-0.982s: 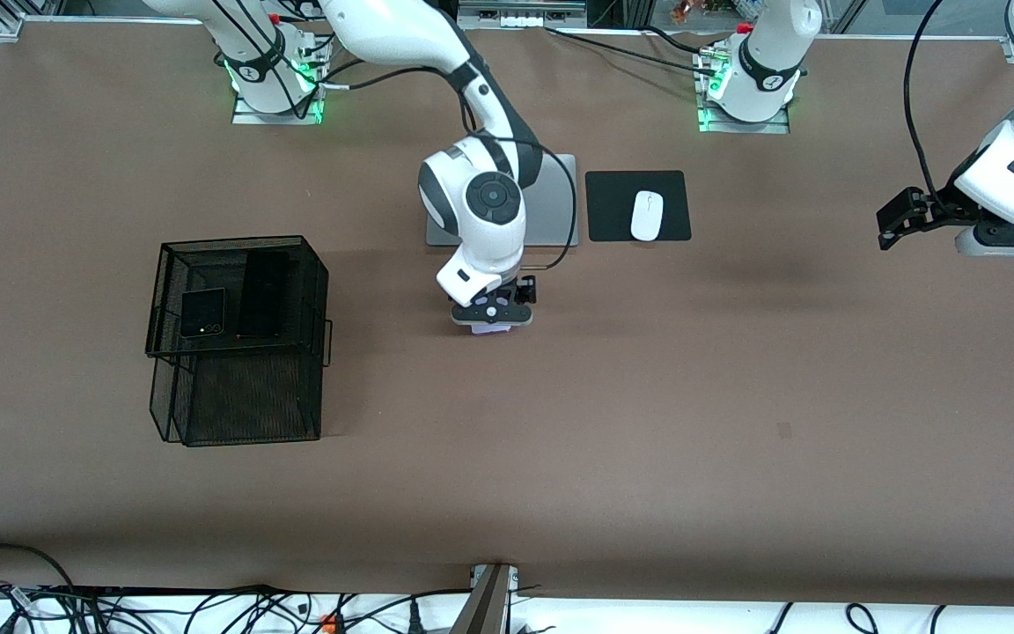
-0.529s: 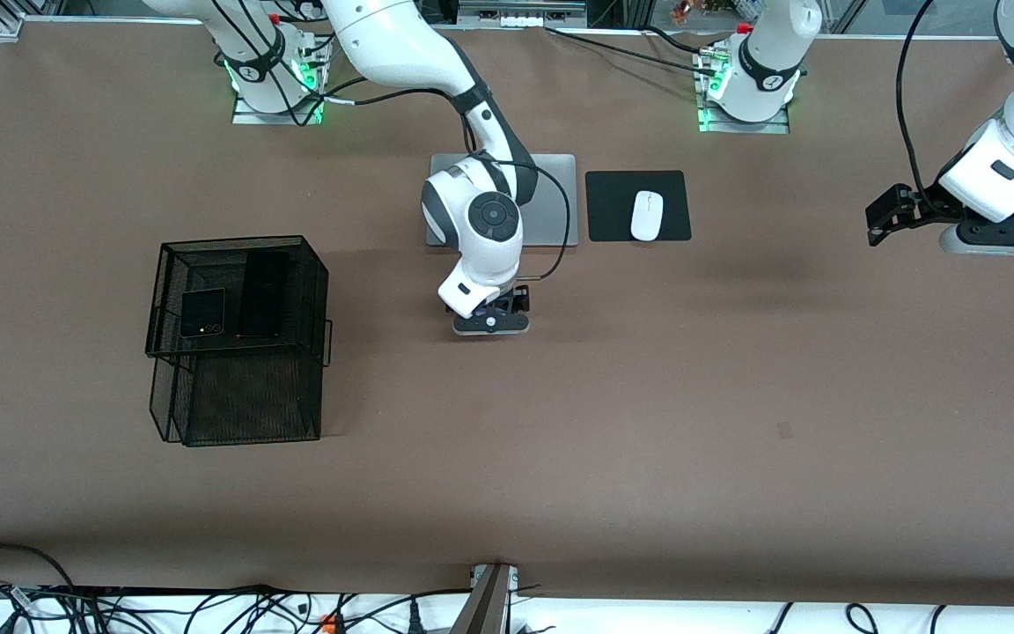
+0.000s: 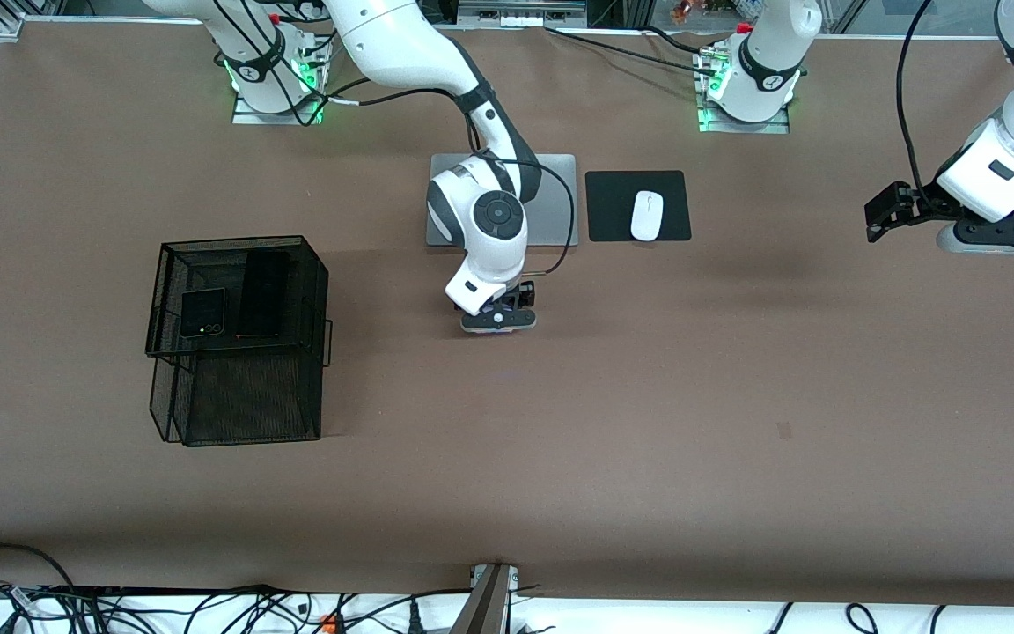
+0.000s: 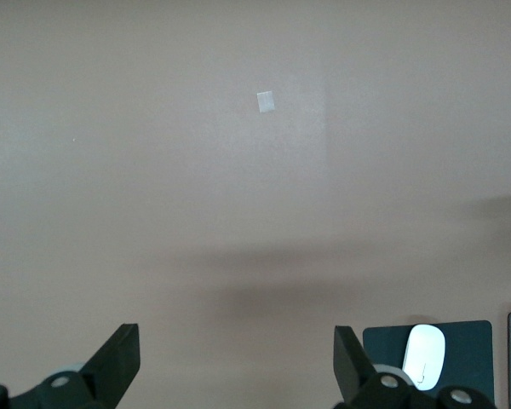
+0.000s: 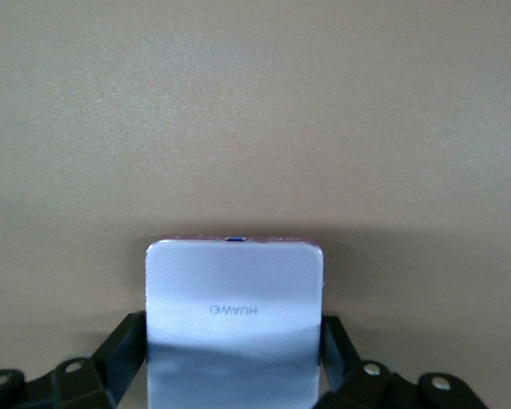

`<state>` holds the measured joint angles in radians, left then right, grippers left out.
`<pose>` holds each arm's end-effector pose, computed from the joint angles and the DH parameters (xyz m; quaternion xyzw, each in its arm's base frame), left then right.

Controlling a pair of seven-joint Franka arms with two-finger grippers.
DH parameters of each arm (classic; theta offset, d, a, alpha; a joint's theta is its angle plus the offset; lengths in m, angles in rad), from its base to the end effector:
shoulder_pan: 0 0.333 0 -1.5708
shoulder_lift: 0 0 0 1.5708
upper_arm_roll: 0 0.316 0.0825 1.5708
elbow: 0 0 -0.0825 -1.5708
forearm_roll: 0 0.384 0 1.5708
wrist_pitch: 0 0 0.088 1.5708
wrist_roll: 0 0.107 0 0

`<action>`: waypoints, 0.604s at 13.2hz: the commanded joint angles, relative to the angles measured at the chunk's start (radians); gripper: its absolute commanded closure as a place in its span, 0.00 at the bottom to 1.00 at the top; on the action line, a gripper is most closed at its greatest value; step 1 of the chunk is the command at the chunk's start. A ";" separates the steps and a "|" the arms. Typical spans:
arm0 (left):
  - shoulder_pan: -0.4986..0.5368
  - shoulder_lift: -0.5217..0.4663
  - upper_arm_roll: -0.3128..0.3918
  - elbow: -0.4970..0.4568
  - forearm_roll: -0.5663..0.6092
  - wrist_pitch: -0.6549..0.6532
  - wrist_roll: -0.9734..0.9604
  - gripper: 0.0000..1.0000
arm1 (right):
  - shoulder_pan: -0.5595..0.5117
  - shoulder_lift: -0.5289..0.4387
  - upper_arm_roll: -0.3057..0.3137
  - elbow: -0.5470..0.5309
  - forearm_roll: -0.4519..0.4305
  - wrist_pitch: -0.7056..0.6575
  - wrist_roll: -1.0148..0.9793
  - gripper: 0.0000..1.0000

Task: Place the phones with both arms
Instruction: 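Carry the white phone with the right gripper into the basket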

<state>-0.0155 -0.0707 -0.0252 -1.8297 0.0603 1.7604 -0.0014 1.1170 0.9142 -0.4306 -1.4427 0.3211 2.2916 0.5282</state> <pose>0.5406 -0.0170 0.5565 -0.9992 0.0253 -0.0013 0.0305 0.5145 0.5066 0.1758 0.9975 0.0507 0.0373 0.0316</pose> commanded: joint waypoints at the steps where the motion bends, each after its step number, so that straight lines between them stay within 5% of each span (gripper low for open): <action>1: -0.011 0.012 0.004 0.038 -0.016 -0.030 0.018 0.00 | -0.020 -0.008 0.013 -0.002 0.027 0.011 -0.053 0.62; 3: -0.012 0.015 0.001 0.043 -0.014 -0.029 0.024 0.00 | -0.029 -0.037 0.012 0.002 0.032 -0.006 -0.051 0.77; 8: -0.017 0.066 -0.016 0.119 -0.016 -0.030 0.009 0.00 | -0.078 -0.210 -0.051 0.086 0.039 -0.306 -0.047 0.78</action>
<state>-0.0314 -0.0402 -0.0388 -1.7647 0.0602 1.7588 0.0011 1.0703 0.8015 -0.4653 -1.3778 0.3356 2.1109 0.5044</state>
